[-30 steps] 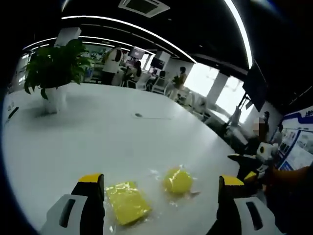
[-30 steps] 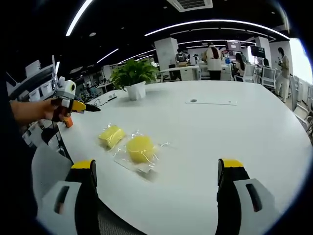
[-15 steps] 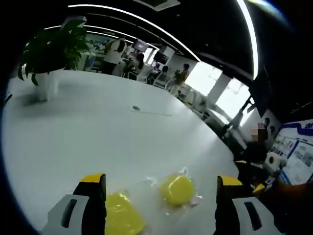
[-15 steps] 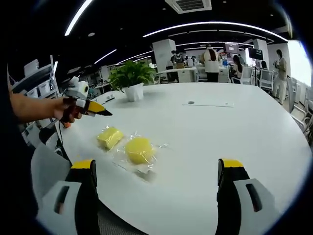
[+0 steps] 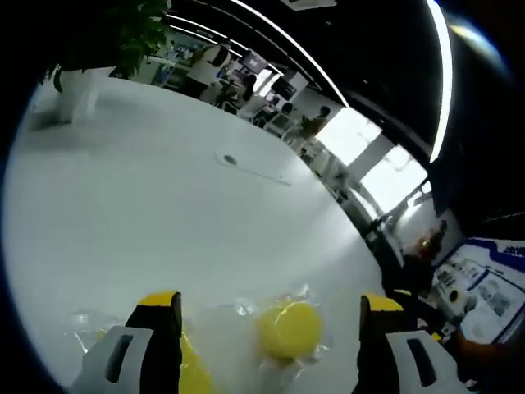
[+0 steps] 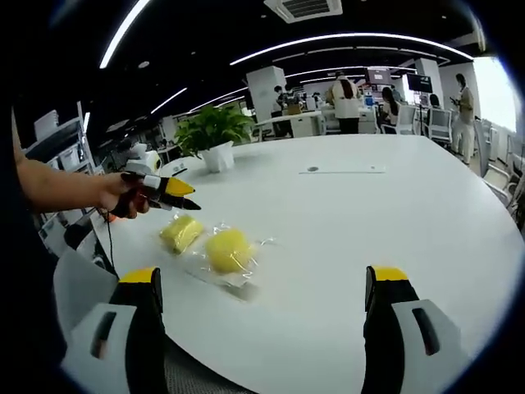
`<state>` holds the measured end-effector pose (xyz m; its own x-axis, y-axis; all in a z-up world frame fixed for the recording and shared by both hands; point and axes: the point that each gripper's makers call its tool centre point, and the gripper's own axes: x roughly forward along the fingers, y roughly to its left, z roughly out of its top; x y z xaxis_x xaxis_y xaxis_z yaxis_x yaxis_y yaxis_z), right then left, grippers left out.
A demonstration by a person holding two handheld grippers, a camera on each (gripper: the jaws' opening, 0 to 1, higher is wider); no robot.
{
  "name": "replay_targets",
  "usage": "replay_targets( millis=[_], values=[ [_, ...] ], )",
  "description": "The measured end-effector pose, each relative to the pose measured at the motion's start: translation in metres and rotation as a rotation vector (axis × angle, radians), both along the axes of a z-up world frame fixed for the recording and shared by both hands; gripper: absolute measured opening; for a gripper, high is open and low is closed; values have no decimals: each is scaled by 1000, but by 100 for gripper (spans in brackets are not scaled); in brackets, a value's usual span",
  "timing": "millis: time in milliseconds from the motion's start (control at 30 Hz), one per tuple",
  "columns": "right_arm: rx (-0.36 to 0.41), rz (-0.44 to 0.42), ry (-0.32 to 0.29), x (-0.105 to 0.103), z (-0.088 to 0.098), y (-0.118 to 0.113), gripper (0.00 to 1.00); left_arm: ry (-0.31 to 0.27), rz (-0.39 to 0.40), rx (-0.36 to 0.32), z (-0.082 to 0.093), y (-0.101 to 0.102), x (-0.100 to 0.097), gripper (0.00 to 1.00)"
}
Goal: Compare the silicone blocks by pressing each to a similar depth, holding the contact briefly, and releasing to observe deformation and rebound differences across the visible hardness samples.
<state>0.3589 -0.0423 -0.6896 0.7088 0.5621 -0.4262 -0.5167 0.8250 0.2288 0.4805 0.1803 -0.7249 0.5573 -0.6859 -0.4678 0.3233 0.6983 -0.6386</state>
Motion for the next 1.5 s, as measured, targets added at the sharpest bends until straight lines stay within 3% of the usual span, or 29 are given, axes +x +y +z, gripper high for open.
replay_targets(
  millis=[100, 267, 600, 733, 833, 1200, 1500],
  values=[
    [1, 2, 7, -2, -2, 1, 96, 72, 33, -55, -9, -5, 2, 86],
    [9, -8, 12, -5, -3, 1, 96, 78, 62, -79, -17, -6, 10, 82],
    [9, -23, 17, -7, -1, -8, 96, 130, 18, -81, -28, -32, 6, 79],
    [7, -21, 17, -7, 0, -6, 96, 182, 50, -73, -40, -31, 6, 68],
    [9, -21, 16, -7, 0, -6, 96, 257, 99, -83, -47, -29, 5, 49],
    [-7, -42, 23, -12, 1, -21, 96, 287, 122, -76, -64, -33, 9, 25],
    [-18, -50, 31, -14, 0, -30, 96, 278, 95, -11, -72, -32, 5, 10]
  ],
)
